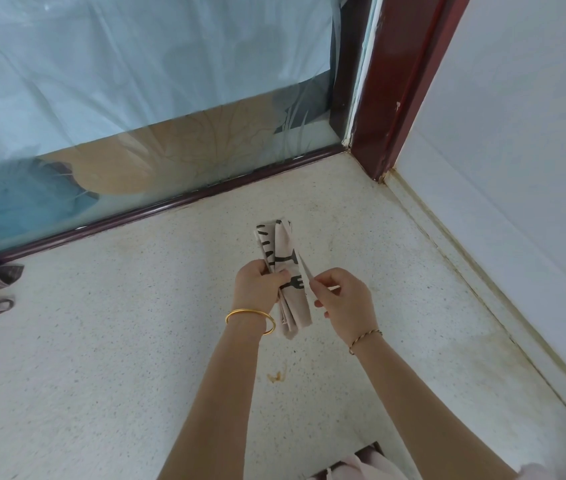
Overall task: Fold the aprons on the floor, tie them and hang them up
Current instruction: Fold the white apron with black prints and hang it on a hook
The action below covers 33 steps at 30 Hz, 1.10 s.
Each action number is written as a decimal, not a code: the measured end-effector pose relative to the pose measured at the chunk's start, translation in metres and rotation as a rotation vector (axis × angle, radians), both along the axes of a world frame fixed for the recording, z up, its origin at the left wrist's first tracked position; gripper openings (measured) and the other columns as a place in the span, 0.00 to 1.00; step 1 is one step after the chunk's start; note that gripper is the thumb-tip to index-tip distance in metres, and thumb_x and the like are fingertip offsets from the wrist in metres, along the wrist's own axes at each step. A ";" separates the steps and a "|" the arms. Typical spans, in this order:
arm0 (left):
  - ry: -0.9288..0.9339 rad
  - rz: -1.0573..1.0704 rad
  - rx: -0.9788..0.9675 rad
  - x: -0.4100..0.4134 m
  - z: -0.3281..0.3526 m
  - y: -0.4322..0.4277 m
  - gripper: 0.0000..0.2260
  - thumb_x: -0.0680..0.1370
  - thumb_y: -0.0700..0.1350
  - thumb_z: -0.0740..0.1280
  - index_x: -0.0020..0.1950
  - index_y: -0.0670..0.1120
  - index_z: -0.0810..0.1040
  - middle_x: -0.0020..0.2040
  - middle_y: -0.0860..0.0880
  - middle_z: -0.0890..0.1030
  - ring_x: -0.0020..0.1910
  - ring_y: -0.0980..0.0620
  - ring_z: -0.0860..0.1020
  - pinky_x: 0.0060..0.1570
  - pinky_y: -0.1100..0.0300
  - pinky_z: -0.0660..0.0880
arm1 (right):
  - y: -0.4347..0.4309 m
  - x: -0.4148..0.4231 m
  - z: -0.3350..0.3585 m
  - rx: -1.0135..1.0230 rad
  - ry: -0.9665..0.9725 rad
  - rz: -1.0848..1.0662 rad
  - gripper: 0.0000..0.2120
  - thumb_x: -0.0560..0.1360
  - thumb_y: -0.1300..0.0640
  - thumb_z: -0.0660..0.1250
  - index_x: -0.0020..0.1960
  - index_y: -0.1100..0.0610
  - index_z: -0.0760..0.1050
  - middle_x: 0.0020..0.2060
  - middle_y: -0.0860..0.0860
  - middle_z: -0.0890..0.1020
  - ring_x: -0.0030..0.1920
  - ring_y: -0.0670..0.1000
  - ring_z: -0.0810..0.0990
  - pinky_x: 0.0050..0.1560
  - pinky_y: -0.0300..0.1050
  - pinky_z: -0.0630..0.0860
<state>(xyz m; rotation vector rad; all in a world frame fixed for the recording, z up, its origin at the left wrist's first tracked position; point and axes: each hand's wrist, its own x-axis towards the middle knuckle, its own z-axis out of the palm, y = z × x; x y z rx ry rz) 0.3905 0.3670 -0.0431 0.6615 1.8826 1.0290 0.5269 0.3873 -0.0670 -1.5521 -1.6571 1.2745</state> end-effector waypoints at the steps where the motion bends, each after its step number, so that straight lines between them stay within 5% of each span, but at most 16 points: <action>1: -0.030 0.003 0.005 0.000 0.001 0.000 0.04 0.73 0.35 0.67 0.40 0.41 0.76 0.31 0.47 0.74 0.28 0.52 0.69 0.30 0.62 0.68 | 0.001 0.001 -0.002 0.049 -0.071 0.017 0.04 0.76 0.57 0.66 0.42 0.53 0.77 0.40 0.47 0.80 0.38 0.49 0.80 0.40 0.41 0.78; 6: -0.143 0.018 0.023 0.003 0.001 -0.002 0.04 0.72 0.34 0.68 0.38 0.40 0.77 0.31 0.45 0.74 0.28 0.50 0.69 0.31 0.58 0.70 | 0.008 0.000 -0.009 0.124 -0.252 0.011 0.03 0.75 0.58 0.66 0.43 0.54 0.77 0.42 0.49 0.78 0.40 0.51 0.79 0.44 0.47 0.79; 9: -0.276 0.018 0.017 0.005 0.002 -0.001 0.02 0.73 0.33 0.68 0.42 0.38 0.78 0.37 0.41 0.77 0.34 0.47 0.73 0.37 0.55 0.74 | 0.012 -0.004 -0.008 0.031 -0.131 -0.045 0.03 0.74 0.60 0.65 0.42 0.55 0.76 0.38 0.47 0.79 0.40 0.47 0.79 0.41 0.37 0.78; 11: -0.353 0.016 0.009 0.007 0.006 0.000 0.02 0.74 0.33 0.67 0.43 0.38 0.78 0.36 0.42 0.76 0.30 0.51 0.71 0.28 0.63 0.71 | 0.014 -0.006 -0.005 -0.084 -0.043 -0.084 0.03 0.75 0.61 0.65 0.43 0.56 0.77 0.38 0.47 0.79 0.38 0.43 0.76 0.33 0.28 0.72; 15: -0.431 0.023 0.010 0.007 0.009 -0.002 0.02 0.74 0.33 0.67 0.45 0.38 0.78 0.36 0.45 0.77 0.28 0.54 0.71 0.25 0.66 0.69 | 0.012 -0.008 0.001 -0.418 0.380 -0.222 0.05 0.75 0.67 0.64 0.44 0.60 0.77 0.38 0.53 0.81 0.37 0.49 0.77 0.35 0.40 0.75; 18: -0.419 -0.007 -0.001 0.007 0.008 -0.004 0.03 0.74 0.34 0.67 0.47 0.38 0.78 0.38 0.44 0.79 0.32 0.53 0.73 0.31 0.64 0.72 | 0.011 -0.008 0.000 -0.457 0.450 -0.289 0.06 0.75 0.68 0.64 0.42 0.61 0.76 0.38 0.55 0.81 0.37 0.51 0.77 0.38 0.44 0.77; 30: 0.241 -0.068 0.132 0.015 0.013 -0.003 0.03 0.72 0.39 0.70 0.44 0.43 0.78 0.39 0.48 0.81 0.39 0.48 0.78 0.40 0.53 0.78 | 0.010 -0.007 -0.005 -0.247 0.356 -0.284 0.08 0.73 0.70 0.65 0.43 0.58 0.74 0.36 0.55 0.81 0.32 0.49 0.81 0.36 0.41 0.80; 33: 0.344 -0.113 0.123 0.015 0.014 -0.001 0.06 0.71 0.41 0.71 0.46 0.42 0.79 0.43 0.47 0.81 0.42 0.49 0.78 0.37 0.62 0.75 | 0.011 -0.009 -0.008 -0.237 0.358 -0.303 0.07 0.74 0.69 0.65 0.42 0.59 0.74 0.39 0.54 0.80 0.36 0.50 0.82 0.44 0.44 0.81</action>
